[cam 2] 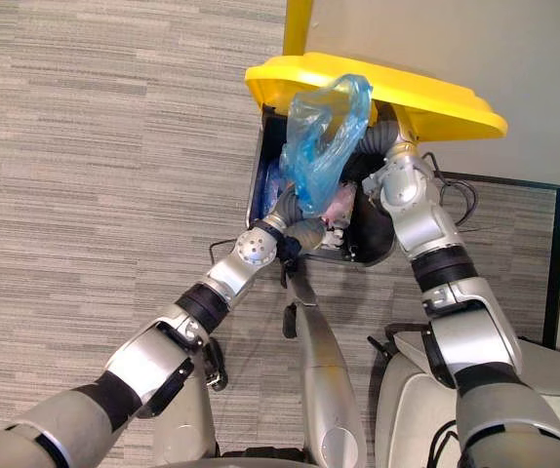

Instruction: Gather rubbish on tea table into small bin, then transfer packed bag to large trash can.

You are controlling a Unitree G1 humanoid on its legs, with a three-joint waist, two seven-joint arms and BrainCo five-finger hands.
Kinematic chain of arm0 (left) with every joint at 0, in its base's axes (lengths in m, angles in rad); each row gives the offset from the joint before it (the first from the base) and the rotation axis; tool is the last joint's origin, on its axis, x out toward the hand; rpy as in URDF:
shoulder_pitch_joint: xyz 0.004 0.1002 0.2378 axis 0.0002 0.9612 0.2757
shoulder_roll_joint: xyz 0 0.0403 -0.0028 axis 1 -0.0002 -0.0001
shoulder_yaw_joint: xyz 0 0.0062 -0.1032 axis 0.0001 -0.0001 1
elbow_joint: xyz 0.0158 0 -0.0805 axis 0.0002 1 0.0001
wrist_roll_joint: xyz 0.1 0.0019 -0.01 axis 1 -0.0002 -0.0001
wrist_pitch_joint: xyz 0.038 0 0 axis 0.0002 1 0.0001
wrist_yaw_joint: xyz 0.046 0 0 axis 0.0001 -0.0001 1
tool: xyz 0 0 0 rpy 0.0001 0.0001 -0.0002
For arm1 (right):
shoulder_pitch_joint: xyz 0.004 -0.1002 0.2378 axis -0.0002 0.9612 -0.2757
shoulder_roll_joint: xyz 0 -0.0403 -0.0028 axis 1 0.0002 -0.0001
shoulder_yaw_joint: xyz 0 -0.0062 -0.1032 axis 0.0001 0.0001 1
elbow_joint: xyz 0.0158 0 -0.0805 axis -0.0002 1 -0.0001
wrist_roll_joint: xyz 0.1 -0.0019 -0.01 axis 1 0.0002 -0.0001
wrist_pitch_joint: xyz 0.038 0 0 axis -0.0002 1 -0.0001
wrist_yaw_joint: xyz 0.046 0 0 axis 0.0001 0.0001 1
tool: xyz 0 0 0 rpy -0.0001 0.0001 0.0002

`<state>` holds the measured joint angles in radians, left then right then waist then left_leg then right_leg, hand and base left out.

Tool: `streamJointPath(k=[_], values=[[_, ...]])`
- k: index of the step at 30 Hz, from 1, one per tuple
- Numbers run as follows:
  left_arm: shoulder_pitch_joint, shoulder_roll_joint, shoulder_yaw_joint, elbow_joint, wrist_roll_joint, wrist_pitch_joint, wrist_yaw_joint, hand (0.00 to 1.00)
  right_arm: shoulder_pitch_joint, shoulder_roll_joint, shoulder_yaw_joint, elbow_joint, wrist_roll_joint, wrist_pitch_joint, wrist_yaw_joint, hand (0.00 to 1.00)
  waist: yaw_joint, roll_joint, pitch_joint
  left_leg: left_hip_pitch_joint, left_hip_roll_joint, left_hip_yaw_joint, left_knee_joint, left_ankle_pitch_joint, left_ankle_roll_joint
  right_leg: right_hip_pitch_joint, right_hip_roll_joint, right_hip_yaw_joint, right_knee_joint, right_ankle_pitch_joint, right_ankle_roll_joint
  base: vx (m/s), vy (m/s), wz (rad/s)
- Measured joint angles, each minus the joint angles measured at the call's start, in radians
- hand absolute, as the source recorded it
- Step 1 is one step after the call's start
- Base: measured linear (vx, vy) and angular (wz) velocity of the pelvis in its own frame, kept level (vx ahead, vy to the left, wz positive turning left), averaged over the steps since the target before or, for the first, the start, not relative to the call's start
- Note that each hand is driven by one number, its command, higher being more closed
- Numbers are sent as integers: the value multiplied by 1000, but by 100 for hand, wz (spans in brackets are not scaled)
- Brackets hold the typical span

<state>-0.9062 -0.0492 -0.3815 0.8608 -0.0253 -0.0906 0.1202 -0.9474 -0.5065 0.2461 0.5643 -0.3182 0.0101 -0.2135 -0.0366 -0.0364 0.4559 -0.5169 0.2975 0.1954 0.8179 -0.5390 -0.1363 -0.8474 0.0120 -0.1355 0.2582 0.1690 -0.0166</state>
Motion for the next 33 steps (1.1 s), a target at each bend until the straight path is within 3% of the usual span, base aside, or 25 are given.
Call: streamJointPath(k=[3, 4, 20, 33], values=[[-7, 17, 4, 1, 0, 3, 14, 100, 0, 8, 0, -5, -7, 0, 0, 0, -1, 11, 4, -3, 0, 4, -1, 0, -5, -7, 5, 2, 0, 2, -3, 44, -8, -4], [-19, 19, 9, 1, 0, 4, 14, 0, -2, 8, 0, -17, -7, 0, 0, 0, -1, 11, 4, -11, 0, 6, 0, -1, -4, -16, 4, 5, 0, 2, -3, 36, -9, -6], [-5, 26, 38, 36, 108, 6, 12, 0, -11, 5, 68, -122, -7, -7, 0, 0, -2, 13, 3, -8, 9, 42, 18, -25, 2, -30, 18, 33, 4, 12, -16, 17, 1, -6], [25, 38, 7, 34, 106, 5, 9, 0, 5, -6, 118, -120, -7, -18, 22, 0, -1, 21, -1, 38, 5, 29, 15, -24, 1, 22, 11, 26, 6, 10, -14, -1, -3, 2]])
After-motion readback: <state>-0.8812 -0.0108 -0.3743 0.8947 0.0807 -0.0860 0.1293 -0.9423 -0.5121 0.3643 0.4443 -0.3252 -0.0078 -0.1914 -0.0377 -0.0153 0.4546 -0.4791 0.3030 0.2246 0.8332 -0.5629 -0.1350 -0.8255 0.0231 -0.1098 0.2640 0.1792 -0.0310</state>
